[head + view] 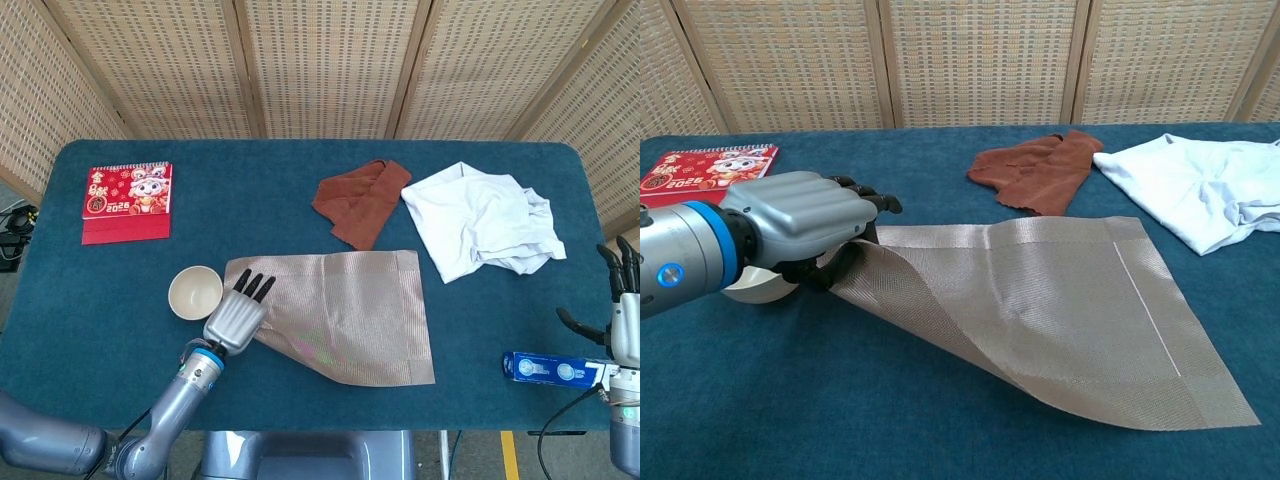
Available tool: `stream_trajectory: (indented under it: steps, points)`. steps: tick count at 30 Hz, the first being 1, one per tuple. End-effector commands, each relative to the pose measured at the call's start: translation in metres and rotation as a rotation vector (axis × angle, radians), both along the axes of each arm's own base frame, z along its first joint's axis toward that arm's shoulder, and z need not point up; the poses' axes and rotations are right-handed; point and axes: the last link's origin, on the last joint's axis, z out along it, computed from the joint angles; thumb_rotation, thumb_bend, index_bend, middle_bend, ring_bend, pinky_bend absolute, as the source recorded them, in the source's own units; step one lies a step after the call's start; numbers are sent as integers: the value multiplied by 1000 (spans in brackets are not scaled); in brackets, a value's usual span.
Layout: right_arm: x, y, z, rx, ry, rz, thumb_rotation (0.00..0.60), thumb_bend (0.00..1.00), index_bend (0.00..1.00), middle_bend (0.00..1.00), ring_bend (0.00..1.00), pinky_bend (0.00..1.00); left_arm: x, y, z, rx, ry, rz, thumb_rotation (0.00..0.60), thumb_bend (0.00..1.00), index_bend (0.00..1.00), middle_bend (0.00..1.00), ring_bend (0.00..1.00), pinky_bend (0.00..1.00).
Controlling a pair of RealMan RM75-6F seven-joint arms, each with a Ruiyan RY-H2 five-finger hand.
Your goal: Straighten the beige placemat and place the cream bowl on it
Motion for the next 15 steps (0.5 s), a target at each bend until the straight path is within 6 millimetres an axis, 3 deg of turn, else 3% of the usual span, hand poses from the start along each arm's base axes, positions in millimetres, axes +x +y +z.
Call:
stream_trajectory:
  steps: [1,4,15]
  points:
    - [0,0,0,1,1,2,600,294,148,0,0,0,0,-1,1,-7,-7,-5,600,436,205,0,0,0]
    - [1,1,-1,3,3,5,600,293,148,0,0,0,1,-2,4,-14,-27,-11,600,376,20,0,0,0]
    - [6,3,-3,8,10,19,600,293,148,0,0,0,-2,-11,25,-26,-138,7,600,362,0,0,0,0]
